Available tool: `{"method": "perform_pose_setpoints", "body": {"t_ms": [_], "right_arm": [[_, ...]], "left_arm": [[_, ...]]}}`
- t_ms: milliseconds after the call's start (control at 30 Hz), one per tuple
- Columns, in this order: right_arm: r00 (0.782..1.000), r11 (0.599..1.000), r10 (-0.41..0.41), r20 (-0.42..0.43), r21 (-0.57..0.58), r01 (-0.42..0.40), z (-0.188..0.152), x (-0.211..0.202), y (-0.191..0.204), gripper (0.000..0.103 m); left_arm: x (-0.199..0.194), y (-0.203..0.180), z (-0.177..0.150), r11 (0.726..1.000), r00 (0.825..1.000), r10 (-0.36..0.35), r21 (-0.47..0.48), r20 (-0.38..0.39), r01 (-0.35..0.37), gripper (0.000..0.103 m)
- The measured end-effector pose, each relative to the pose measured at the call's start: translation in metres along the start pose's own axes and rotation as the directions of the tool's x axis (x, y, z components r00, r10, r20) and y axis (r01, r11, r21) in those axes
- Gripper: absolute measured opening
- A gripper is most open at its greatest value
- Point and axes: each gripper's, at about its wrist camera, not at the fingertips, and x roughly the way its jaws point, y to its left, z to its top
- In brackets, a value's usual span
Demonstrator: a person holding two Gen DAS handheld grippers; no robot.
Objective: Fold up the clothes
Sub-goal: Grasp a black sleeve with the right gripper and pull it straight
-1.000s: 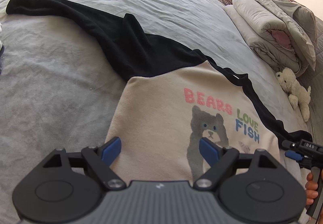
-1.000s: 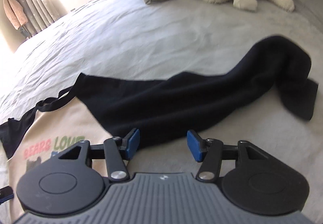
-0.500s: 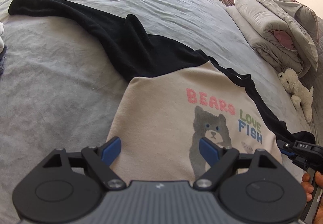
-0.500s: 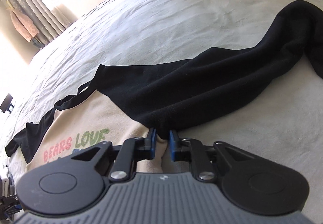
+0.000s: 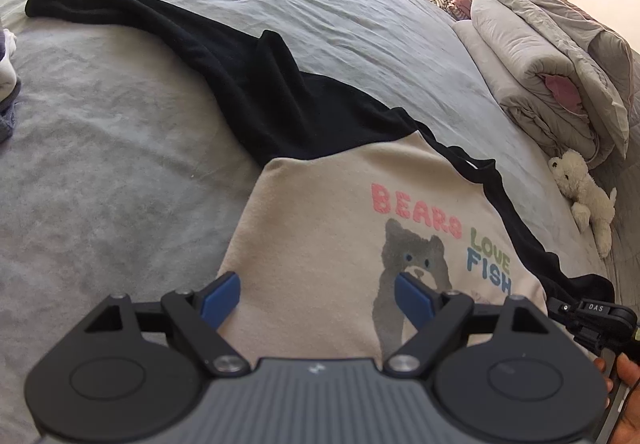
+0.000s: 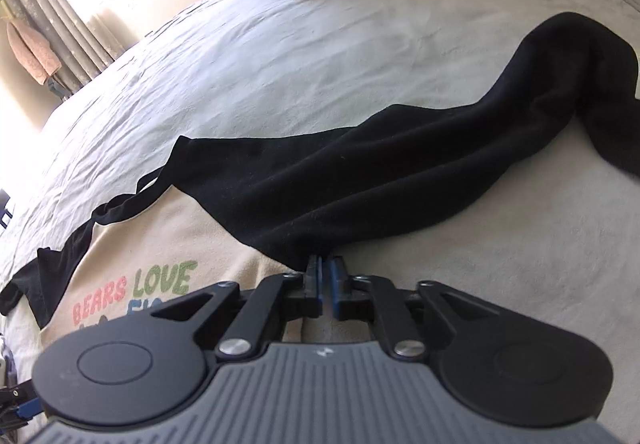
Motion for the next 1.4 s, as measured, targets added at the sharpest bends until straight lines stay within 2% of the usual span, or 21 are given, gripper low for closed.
{"method": "perform_pose_setpoints", "body": {"t_ms": [133, 200, 267, 600, 867, 1000, 1133, 1200, 1267, 1300, 1400], "right_arm": [[1.000, 1.000, 0.000, -0.005, 0.014, 0.000, -0.003, 0.005, 0.002, 0.015], [1.000, 1.000, 0.013, -0.006, 0.026, -0.013, -0.004, 0.007, 0.004, 0.015], [0.999, 0.997, 0.051, -0.011, 0.060, -0.050, -0.003, 0.008, 0.003, 0.015], [0.991, 0.965, 0.136, 0.005, 0.226, -0.133, 0.003, 0.001, -0.012, 0.015], [0.991, 0.964, 0.134, -0.009, 0.233, -0.129, 0.001, 0.004, -0.012, 0.015], [0.989, 0.955, 0.145, -0.009, 0.264, -0.138, 0.001, 0.004, -0.017, 0.015], [0.987, 0.945, 0.159, 0.007, 0.289, -0.155, 0.004, 0.000, -0.021, 0.015], [0.986, 0.940, 0.162, 0.026, 0.301, -0.162, 0.007, -0.003, -0.024, 0.021], [0.989, 0.942, 0.146, 0.032, 0.302, -0.148, 0.007, -0.005, -0.026, 0.052], [0.990, 0.944, 0.137, 0.029, 0.300, -0.139, 0.007, -0.005, -0.026, 0.056], [0.993, 0.957, 0.120, 0.007, 0.267, -0.117, 0.004, -0.001, -0.021, 0.057]], "left_arm": [[-0.004, -0.003, 0.002, 0.996, 0.995, 0.078, 0.034, 0.056, -0.080, 0.086], [-0.005, -0.001, 0.005, 0.995, 0.994, 0.089, 0.042, 0.068, -0.092, 0.086], [-0.007, 0.005, 0.009, 0.996, 0.994, 0.084, 0.012, 0.066, -0.085, 0.086], [-0.021, 0.041, 0.033, 0.985, 0.987, 0.110, -0.146, 0.114, -0.092, 0.086], [-0.009, 0.038, 0.029, 0.991, 0.994, 0.070, -0.122, 0.079, -0.060, 0.086], [0.003, 0.034, 0.022, 0.992, 0.999, 0.033, -0.122, 0.025, -0.029, 0.086], [0.004, 0.032, 0.020, 0.993, 0.999, 0.040, -0.116, 0.031, -0.037, 0.086], [0.004, 0.032, 0.019, 0.993, 0.999, 0.041, -0.114, 0.034, -0.037, 0.085], [0.005, 0.032, 0.019, 0.993, 0.998, 0.042, -0.115, 0.035, -0.038, 0.085], [0.005, 0.032, 0.019, 0.993, 0.998, 0.043, -0.116, 0.035, -0.039, 0.086], [0.005, 0.032, 0.019, 0.993, 0.998, 0.044, -0.115, 0.035, -0.040, 0.085]]}}
